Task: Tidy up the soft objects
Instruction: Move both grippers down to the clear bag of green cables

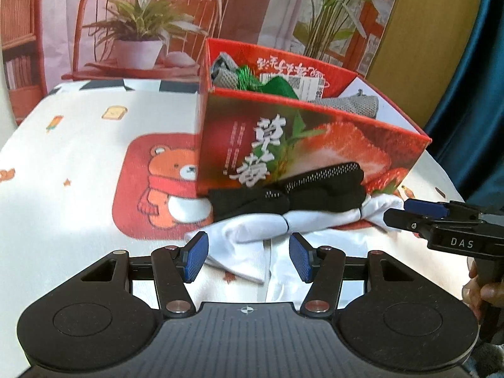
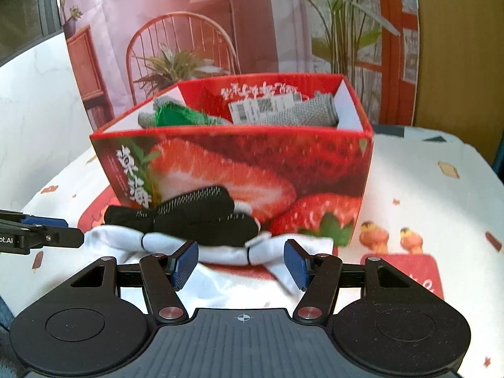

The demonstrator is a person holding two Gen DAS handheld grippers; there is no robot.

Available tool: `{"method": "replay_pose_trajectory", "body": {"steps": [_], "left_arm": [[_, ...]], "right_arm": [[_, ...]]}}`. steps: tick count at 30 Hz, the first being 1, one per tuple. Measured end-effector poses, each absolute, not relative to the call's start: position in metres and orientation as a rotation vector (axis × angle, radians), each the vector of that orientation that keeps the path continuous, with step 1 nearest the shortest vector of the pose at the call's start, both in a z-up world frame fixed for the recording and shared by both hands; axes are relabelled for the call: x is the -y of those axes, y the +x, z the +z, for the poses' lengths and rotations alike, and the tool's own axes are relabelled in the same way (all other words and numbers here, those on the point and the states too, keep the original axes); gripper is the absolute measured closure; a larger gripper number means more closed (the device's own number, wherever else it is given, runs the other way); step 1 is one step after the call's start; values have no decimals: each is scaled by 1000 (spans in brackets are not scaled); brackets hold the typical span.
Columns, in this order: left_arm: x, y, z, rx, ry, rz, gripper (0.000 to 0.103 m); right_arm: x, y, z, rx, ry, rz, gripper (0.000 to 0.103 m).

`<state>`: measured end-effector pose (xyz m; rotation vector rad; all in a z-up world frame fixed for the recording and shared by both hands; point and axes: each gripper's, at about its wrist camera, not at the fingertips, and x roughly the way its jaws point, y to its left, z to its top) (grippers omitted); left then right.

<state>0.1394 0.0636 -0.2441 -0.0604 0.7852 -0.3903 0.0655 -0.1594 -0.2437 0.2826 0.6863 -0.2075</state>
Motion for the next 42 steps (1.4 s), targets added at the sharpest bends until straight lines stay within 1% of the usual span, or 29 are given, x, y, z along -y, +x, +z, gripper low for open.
{"method": "replay_pose_trajectory", "body": {"steps": [8,14,15,16,18,19,22,25,28,39,42], "left_arm": [[-52,132,-259,-828,-66,-466,45],[-47,130,-268,-852,-61,-478,45],[-47,131,-268,-852,-62,-475,45],[-48,131,-268,-851,-63,-472,45],[-50,130,-268,-850,-65,-466,45],[-51,130,-268,-850,-65,-463,45],[-52,128,-269,-853,-61,-454,45],[-54,127,-271,-854,-60,-450,45],[-54,126,-272,-850,-58,-450,45],[-59,126,-274,-841,-78,-442,45],[-60,127,-274,-840,-84,-442,45]], "right_arm": [[147,60,-255,-734,299,-177,46],[132,55,-261,-778,260,-142,45],[130,54,-262,-783,254,-136,43],[128,54,-263,-788,249,-131,38],[124,55,-264,-795,235,-127,32],[122,55,-265,-798,225,-123,30],[113,56,-268,-808,193,-107,21],[107,56,-271,-819,159,-94,14],[99,57,-274,-831,121,-82,11],[92,60,-289,-881,80,-85,8],[93,61,-289,-875,78,-88,11]]}}
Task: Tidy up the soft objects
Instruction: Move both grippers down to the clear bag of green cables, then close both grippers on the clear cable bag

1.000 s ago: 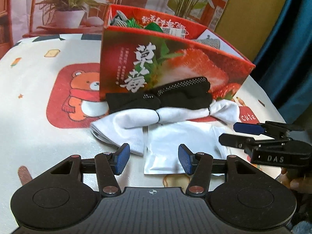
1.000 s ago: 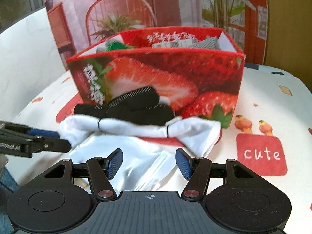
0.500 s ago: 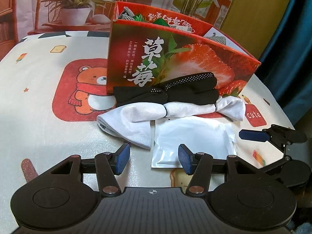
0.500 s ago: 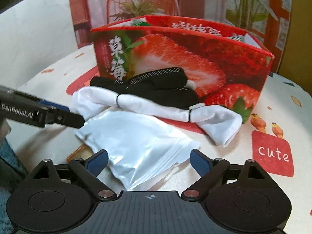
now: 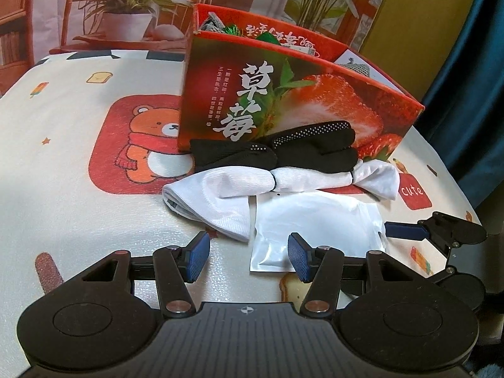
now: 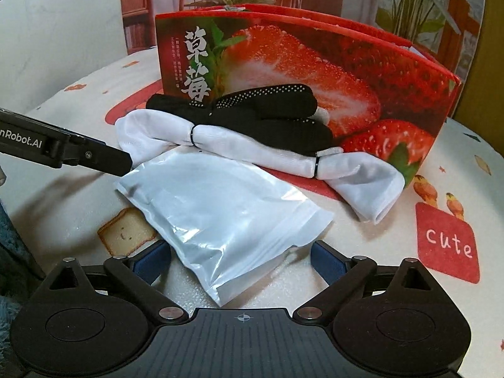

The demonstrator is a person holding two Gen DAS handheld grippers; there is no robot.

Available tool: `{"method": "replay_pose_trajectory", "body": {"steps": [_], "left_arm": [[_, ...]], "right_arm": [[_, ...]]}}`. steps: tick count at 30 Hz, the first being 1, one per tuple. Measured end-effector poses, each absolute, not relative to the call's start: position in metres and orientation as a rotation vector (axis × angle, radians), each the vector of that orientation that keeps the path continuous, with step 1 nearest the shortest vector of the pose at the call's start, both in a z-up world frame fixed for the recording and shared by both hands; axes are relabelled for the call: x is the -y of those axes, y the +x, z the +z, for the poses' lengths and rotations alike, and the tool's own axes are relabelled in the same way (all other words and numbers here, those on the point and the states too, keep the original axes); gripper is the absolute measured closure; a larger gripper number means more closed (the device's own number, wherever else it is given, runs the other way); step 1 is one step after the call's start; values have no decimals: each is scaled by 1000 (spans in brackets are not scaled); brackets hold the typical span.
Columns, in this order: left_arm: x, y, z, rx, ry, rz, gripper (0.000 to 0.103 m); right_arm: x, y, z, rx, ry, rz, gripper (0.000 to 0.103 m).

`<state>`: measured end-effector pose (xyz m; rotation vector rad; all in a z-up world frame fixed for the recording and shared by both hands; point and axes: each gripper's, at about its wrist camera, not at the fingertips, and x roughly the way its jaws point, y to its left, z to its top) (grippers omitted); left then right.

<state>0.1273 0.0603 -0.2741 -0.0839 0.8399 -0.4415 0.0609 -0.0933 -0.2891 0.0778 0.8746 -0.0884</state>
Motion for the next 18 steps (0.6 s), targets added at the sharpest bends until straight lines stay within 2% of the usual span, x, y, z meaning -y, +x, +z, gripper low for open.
{"method": "replay_pose_trajectory", "body": {"steps": [2,4,6,18], "left_arm": [[-61,128,-274,-837,-86,-443,45],[-61,128,-273,-832,-90,-443,45],[-62,127,-272,-823,-92,-440,45],[-53,135,-254,-740,-27,-496,45]], "right_arm": [[96,62,-288,-867,85,-85,15],[100,63,-286,-857,96,-92,24],[105,65,-282,-845,104,-96,29],[136,79,-247,-709,210,-89,31]]}}
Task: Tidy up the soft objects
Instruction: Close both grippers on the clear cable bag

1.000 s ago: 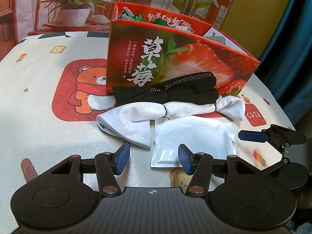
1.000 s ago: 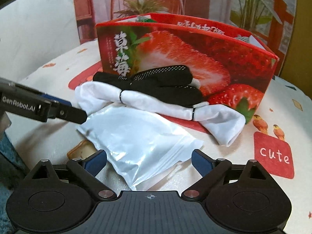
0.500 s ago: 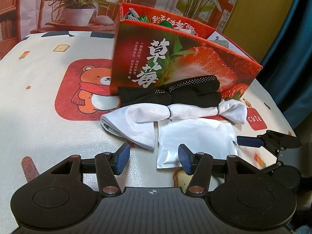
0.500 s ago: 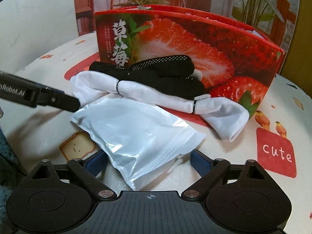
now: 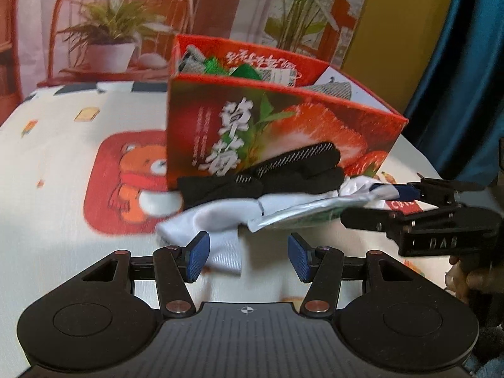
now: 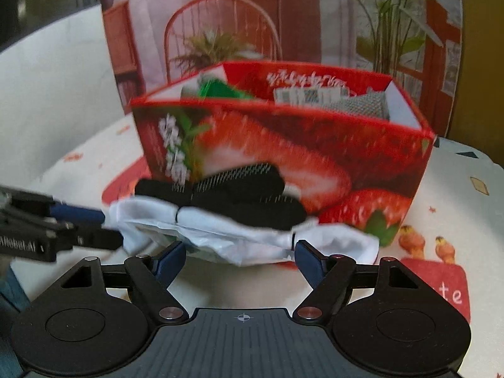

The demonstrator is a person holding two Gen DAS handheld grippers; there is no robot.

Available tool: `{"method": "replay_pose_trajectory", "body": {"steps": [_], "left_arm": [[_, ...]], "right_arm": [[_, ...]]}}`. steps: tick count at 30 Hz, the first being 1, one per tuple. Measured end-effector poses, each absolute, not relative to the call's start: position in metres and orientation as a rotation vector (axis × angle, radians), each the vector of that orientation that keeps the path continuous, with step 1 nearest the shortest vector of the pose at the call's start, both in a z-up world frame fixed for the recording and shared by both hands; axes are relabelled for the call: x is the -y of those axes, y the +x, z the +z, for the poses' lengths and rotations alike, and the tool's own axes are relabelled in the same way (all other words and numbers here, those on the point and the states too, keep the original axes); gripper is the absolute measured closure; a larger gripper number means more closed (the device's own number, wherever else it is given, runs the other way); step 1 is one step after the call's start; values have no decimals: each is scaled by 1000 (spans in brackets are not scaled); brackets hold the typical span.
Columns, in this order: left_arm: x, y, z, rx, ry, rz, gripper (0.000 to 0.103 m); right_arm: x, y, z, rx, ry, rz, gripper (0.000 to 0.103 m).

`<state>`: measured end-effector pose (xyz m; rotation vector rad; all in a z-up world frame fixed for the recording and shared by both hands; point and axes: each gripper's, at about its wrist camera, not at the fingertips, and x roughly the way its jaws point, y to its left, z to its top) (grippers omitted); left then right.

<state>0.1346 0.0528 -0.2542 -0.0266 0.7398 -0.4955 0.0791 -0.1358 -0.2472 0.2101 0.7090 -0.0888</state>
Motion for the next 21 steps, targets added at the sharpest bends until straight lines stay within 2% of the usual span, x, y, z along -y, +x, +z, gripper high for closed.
{"method": "replay_pose_trajectory", "body": {"steps": [3,5,7,12,19,21], "left_arm": [[-45,146,-253,-720,-1,-522,46],[-40,155,-255,-729,-9,-543,55],[-35,164,-258,-743,-21,-561,60],[-29,177,-263,-749,-50,-567,61],[-29,186,-266,-750,-74,-562,61],[-29,186,-267,-749,-72,-560,61]], "right_arm": [[144,87,-242,-687,254,-93,33],[148,92,-238,-673,269,-96,35],[151,97,-236,-663,272,-97,36],[158,107,-239,-657,254,-74,36],[163,118,-251,-689,212,-65,47],[163,122,-256,-698,201,-63,47]]}}
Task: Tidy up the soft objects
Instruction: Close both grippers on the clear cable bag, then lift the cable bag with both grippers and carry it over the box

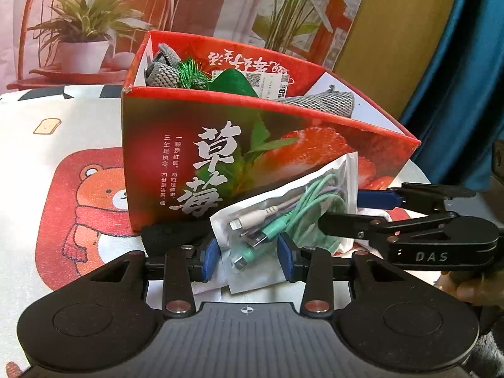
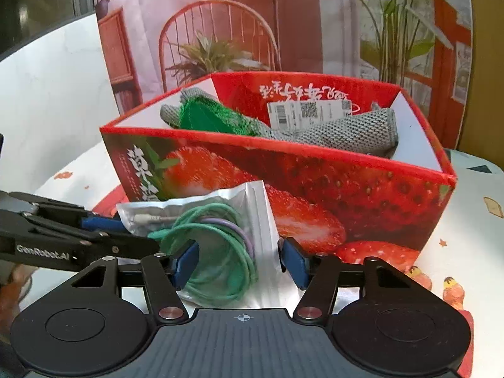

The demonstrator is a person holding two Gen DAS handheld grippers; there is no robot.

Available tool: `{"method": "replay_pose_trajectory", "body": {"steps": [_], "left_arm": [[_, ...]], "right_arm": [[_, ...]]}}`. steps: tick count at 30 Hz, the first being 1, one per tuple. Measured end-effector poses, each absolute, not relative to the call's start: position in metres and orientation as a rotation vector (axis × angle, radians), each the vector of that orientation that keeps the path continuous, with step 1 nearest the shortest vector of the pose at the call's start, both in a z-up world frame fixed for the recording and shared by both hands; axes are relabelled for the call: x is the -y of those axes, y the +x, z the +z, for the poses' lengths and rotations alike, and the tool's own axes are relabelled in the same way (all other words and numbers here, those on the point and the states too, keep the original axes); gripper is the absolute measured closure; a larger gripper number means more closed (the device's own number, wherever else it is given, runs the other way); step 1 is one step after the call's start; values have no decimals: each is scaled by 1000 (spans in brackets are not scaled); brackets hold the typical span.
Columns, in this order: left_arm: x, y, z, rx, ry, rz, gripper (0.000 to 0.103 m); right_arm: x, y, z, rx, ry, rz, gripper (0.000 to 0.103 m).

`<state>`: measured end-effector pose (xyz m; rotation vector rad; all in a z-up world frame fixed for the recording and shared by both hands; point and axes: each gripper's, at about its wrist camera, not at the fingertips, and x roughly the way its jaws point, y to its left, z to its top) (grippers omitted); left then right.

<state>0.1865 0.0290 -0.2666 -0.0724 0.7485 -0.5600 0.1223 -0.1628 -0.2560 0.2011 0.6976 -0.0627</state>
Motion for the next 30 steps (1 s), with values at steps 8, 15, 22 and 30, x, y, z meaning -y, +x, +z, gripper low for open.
{"method": "replay_pose_trajectory", "body": {"steps": [8,15,22,30], "left_arm": [[-26,193,-265,-759,-87,-551,61],[-20,189,-249,-724,-77,-556,61],[-14,181,-231,-680,-61,-575,61],[-12,171,-217,-649,-52,-594,61]], "right_arm": [[160,128,-268,-715,207,-39,48],[159,120,-262,-699,240,-48,58],[160,106,-248,-658,263,-64,59],[161,92,-230,-607,267,-87,59]]}}
